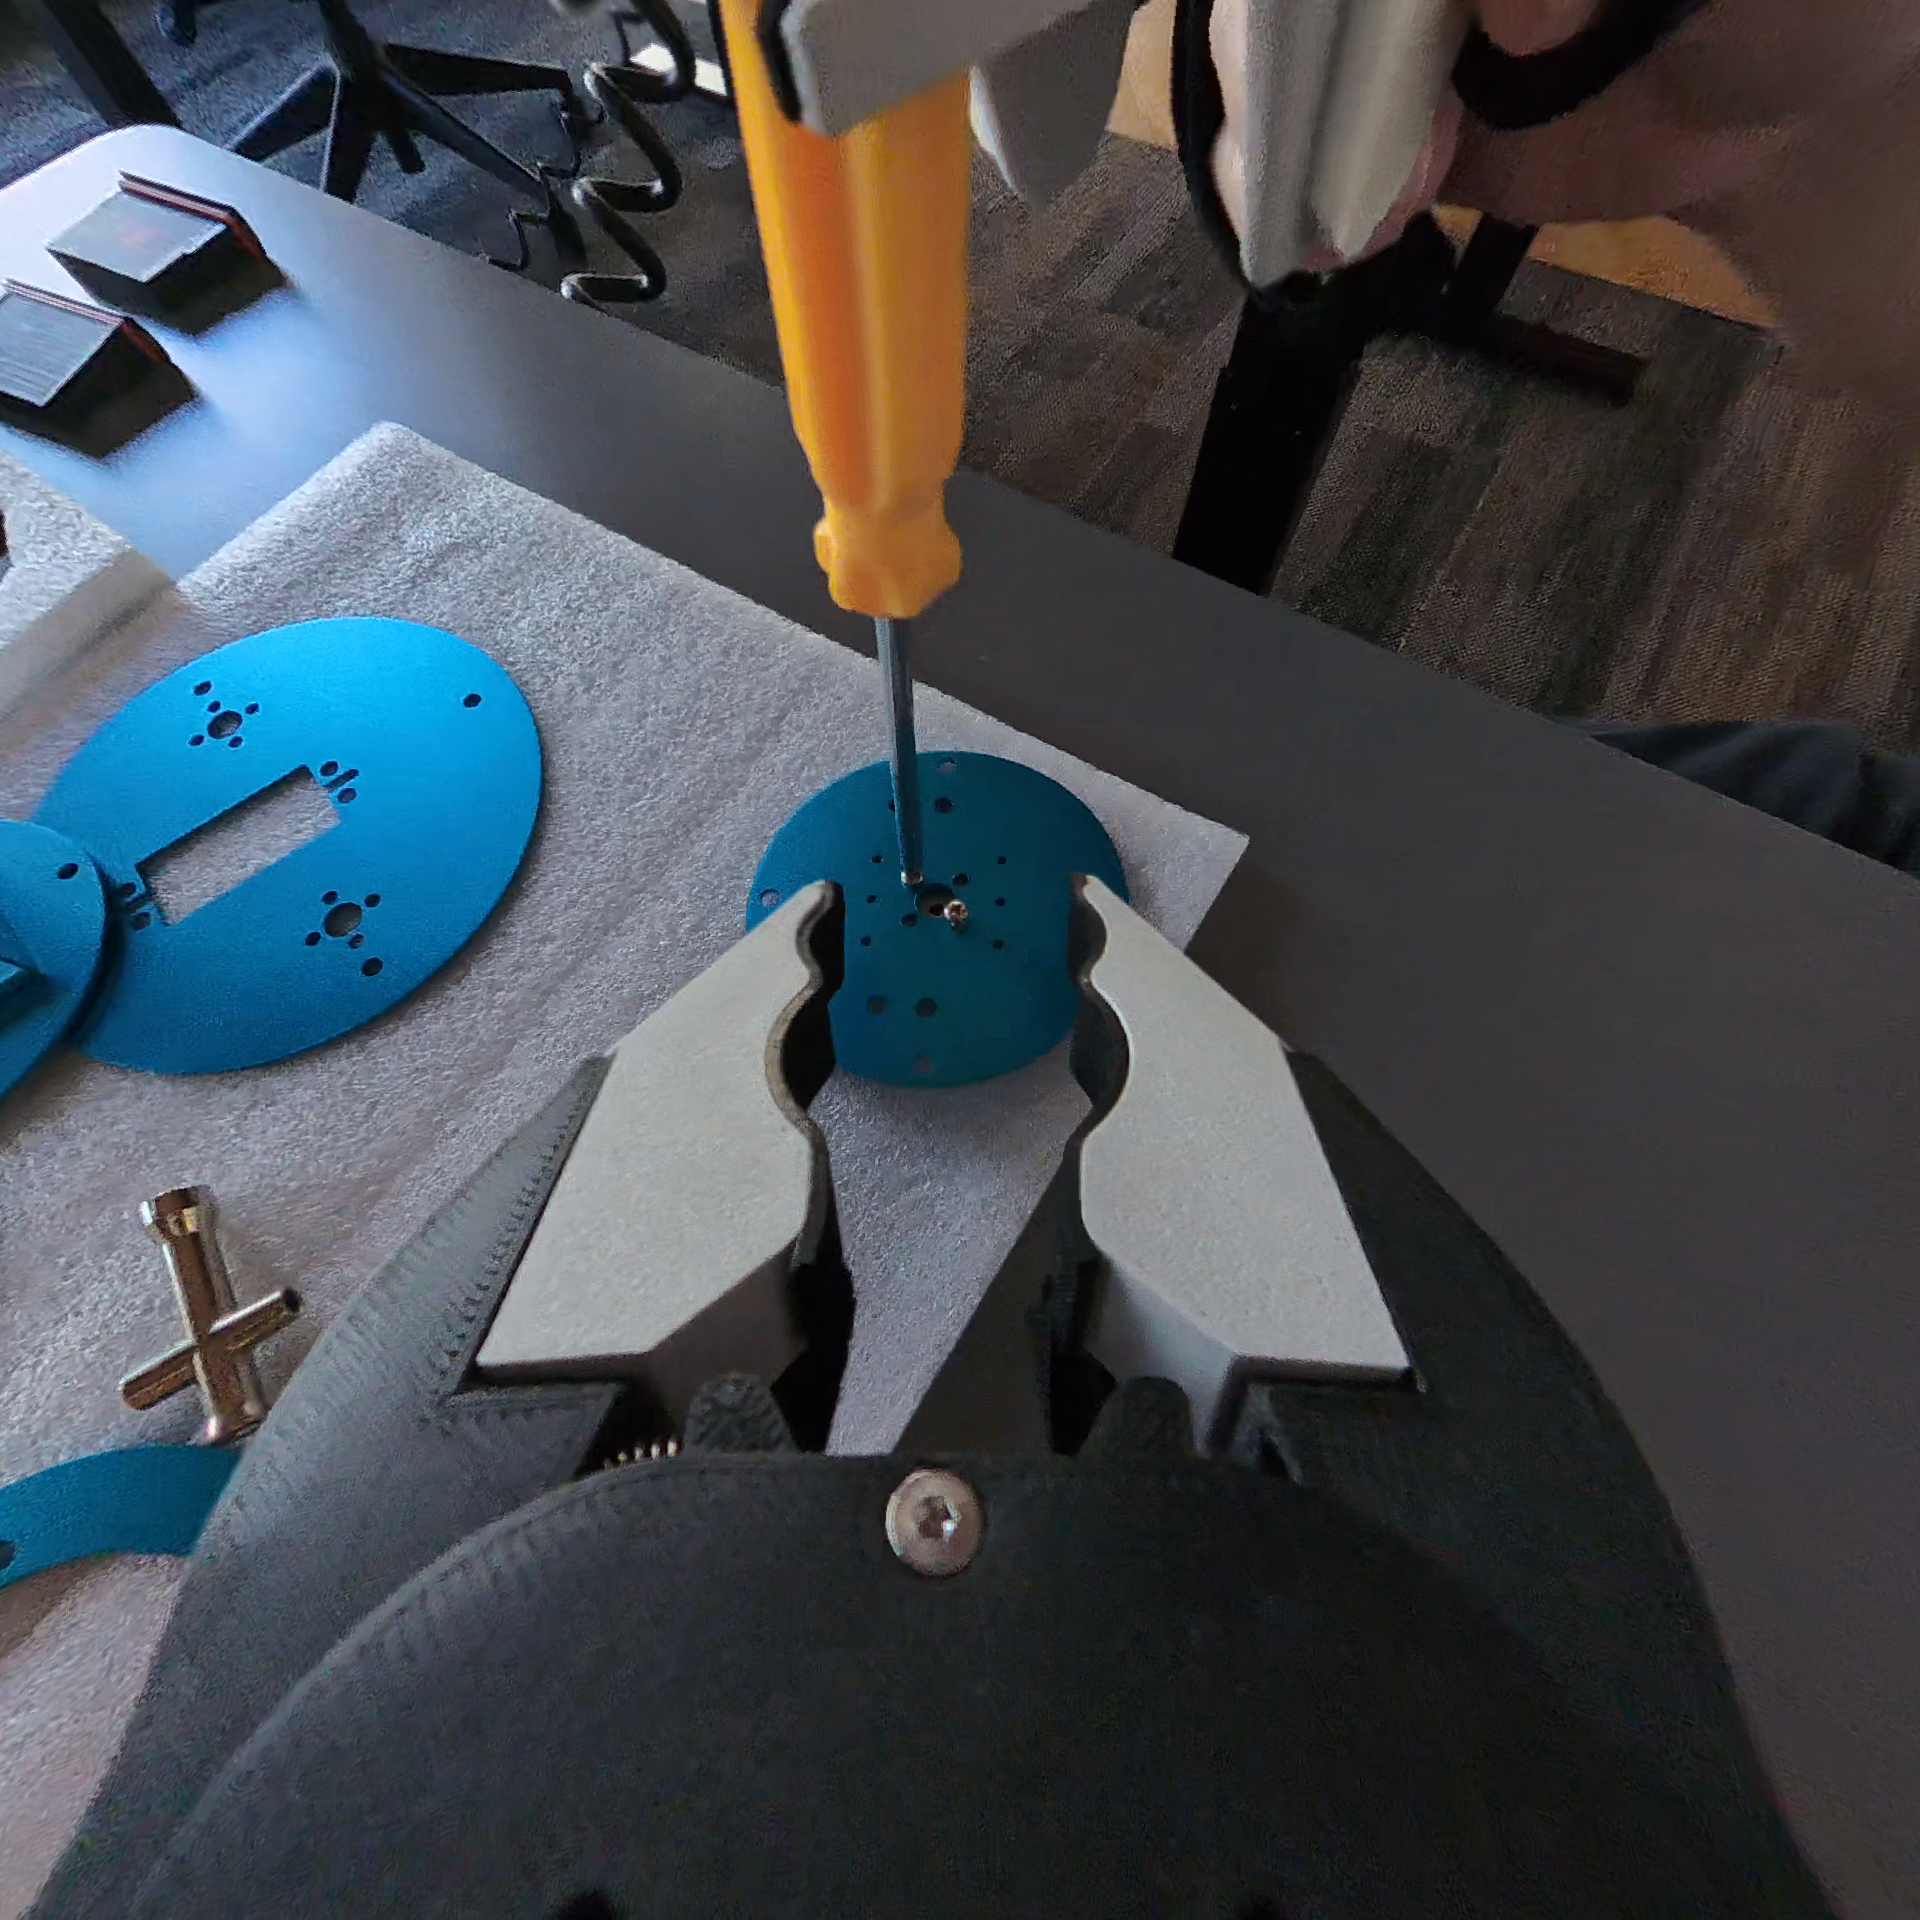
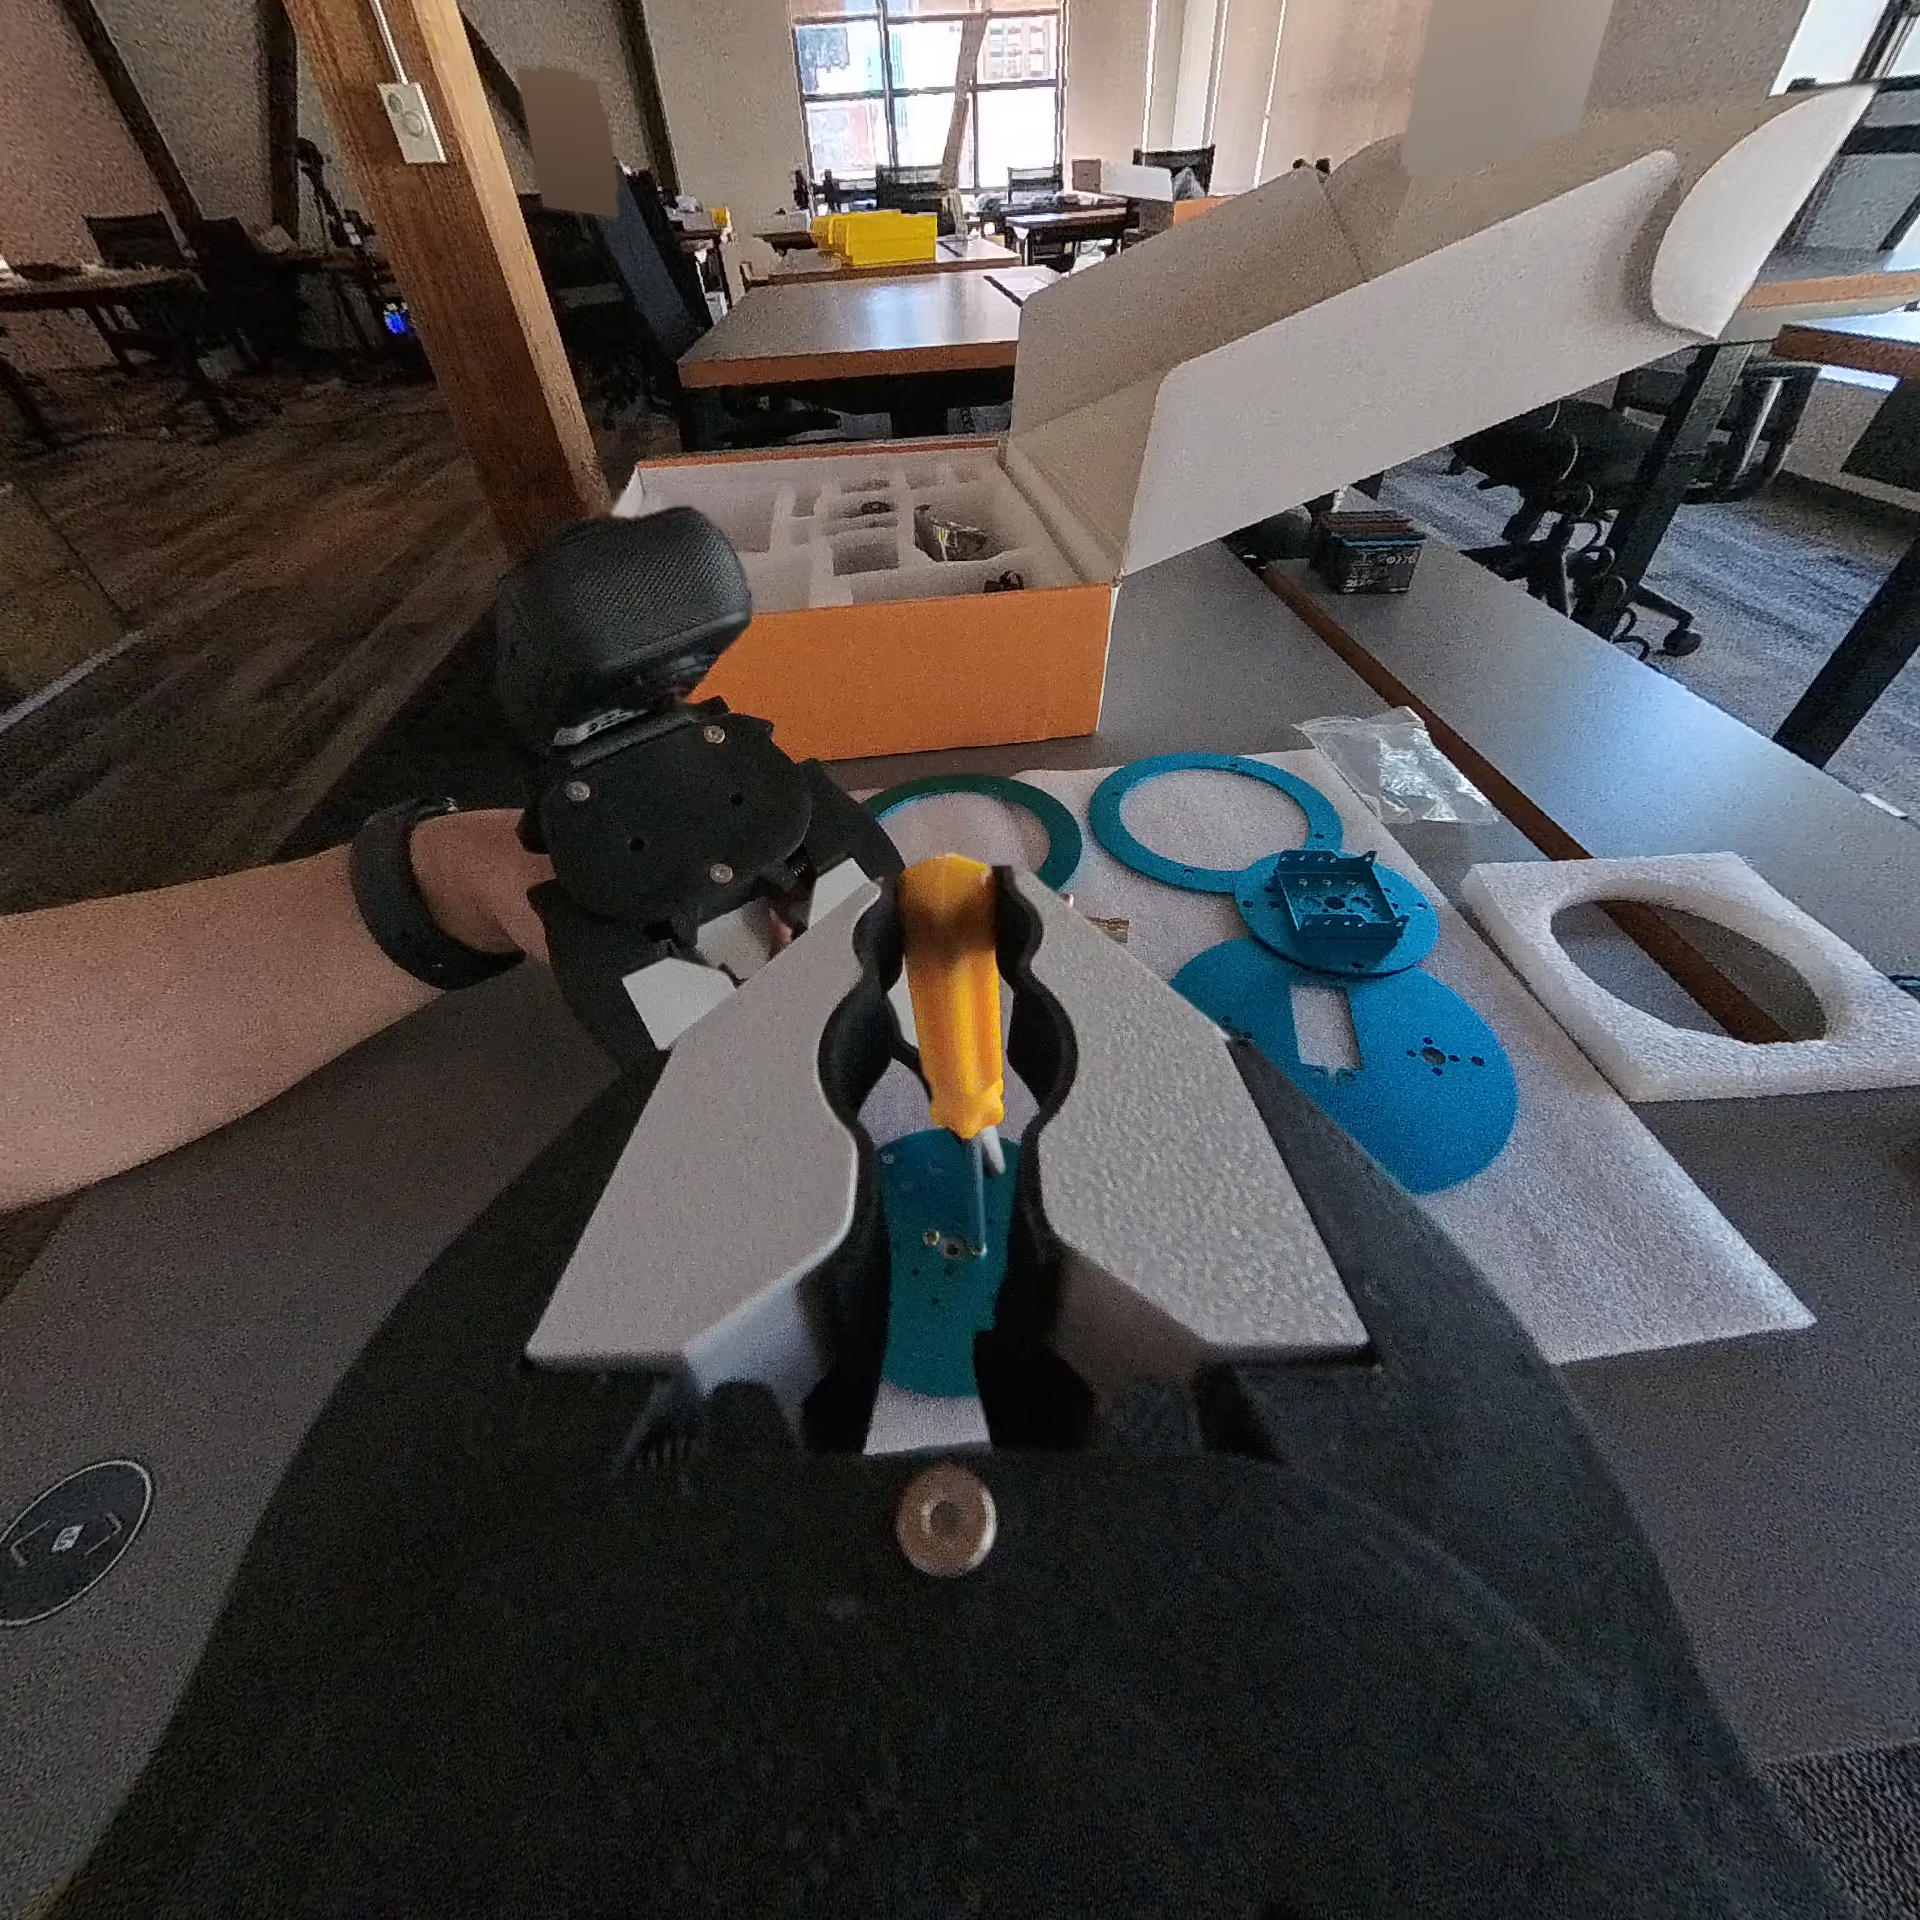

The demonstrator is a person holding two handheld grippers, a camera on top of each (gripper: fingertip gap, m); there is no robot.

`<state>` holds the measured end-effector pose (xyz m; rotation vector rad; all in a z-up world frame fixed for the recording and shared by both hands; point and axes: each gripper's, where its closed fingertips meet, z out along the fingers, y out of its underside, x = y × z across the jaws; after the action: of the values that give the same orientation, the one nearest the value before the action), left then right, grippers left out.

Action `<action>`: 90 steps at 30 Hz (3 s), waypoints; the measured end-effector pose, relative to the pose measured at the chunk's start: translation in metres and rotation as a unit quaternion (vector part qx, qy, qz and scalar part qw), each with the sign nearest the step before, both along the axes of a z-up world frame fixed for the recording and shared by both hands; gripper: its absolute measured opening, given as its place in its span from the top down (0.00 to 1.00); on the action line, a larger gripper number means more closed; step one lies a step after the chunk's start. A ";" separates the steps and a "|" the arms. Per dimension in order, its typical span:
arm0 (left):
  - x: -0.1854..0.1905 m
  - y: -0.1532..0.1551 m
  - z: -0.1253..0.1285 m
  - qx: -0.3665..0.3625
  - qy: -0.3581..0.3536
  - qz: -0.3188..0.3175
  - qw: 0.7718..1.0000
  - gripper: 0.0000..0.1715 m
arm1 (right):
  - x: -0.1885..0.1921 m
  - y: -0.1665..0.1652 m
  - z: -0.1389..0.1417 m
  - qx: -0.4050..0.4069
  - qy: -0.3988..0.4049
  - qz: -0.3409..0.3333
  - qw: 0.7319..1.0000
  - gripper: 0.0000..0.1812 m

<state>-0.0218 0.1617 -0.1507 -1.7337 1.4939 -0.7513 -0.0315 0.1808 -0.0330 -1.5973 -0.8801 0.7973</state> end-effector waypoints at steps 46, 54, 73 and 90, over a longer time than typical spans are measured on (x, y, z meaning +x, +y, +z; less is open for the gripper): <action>-0.001 0.002 -0.012 -0.038 0.017 0.036 0.998 0.86 | -0.006 0.006 -0.014 -0.031 -0.176 0.044 0.983 0.91; -0.001 0.002 -0.012 -0.037 0.018 0.036 0.998 0.87 | 0.004 0.012 -0.014 -0.040 -0.157 -0.148 0.976 0.90; -0.001 0.002 -0.012 -0.040 0.016 0.034 0.998 0.87 | 0.010 -0.006 -0.027 -0.125 -0.506 0.179 0.834 0.91; -0.001 0.001 -0.012 -0.038 0.015 0.032 0.999 0.86 | 0.021 -0.005 -0.028 -0.278 -0.500 0.037 0.819 0.91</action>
<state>-0.0231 0.1624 -0.1624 -1.8479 1.4404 -0.7600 -0.0106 0.1762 -0.0615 -2.5924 -1.5360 0.1864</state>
